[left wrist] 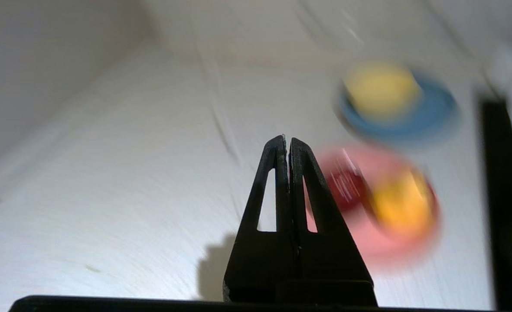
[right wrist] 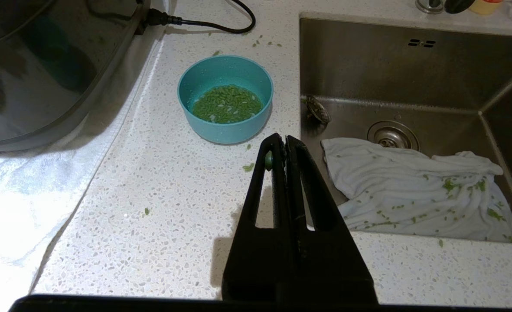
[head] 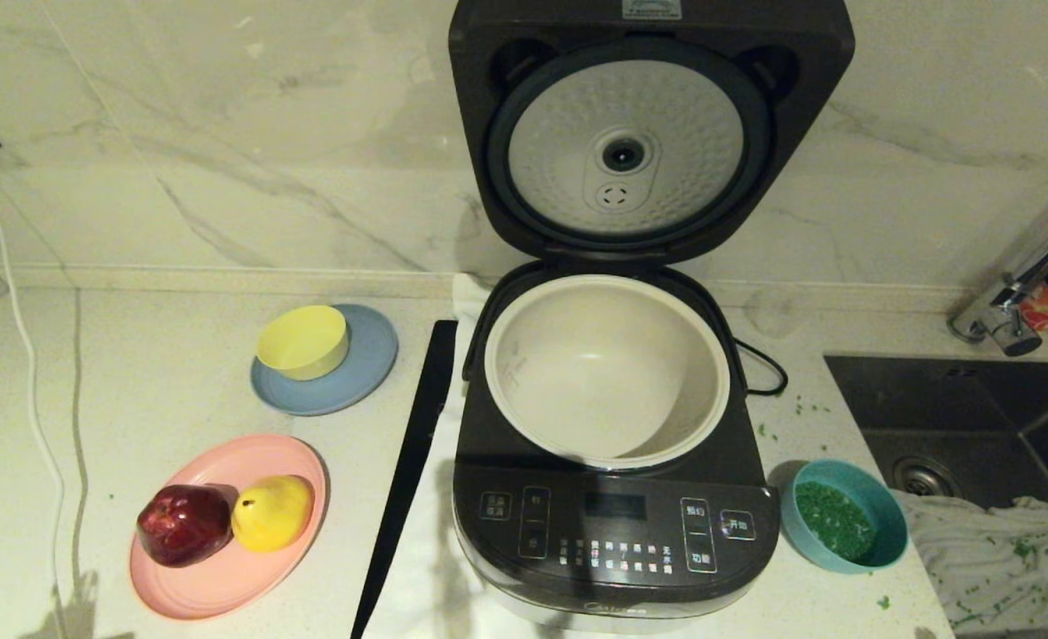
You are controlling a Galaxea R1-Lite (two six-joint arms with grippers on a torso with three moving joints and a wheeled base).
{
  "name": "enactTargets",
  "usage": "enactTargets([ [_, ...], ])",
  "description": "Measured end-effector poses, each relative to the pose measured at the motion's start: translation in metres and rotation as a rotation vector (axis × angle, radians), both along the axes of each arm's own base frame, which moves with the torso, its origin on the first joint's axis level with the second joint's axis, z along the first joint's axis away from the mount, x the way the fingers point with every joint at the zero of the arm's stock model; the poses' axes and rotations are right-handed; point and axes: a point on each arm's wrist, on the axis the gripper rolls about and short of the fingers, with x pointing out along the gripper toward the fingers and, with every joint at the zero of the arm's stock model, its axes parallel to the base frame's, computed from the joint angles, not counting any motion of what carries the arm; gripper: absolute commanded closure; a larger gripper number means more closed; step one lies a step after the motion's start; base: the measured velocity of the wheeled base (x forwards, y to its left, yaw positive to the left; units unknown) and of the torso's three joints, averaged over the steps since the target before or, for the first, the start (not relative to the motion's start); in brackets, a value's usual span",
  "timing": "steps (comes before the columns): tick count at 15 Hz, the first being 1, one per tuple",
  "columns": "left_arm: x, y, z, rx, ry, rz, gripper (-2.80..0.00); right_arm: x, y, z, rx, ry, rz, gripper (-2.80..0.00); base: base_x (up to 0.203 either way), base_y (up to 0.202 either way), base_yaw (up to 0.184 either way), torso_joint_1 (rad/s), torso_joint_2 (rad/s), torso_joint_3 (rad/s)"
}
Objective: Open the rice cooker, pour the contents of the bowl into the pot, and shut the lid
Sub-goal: Turn on the tap
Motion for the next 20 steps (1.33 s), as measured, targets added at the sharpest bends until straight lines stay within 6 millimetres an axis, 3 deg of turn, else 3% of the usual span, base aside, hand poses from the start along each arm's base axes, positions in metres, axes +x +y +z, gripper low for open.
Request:
enactTargets([
  [2,0.003,-0.004,-0.031,0.006,0.082,-0.149,0.0,0.0,0.0,0.0,0.0,0.0,0.0,0.0,0.0,0.0,0.0,0.0,0.0,0.0],
  [5,0.004,-0.009,-0.051,-0.024,0.145,-0.373,0.0,0.0,0.0,0.0,0.0,0.0,0.0,0.0,0.0,0.0,0.0,0.0,0.0,0.0],
  [20,0.004,-0.009,-0.053,-0.026,0.131,-0.392,0.0,0.0,0.0,0.0,-0.013,0.004,-0.002,0.0,0.0,0.0,0.0,0.0,0.0,0.0],
])
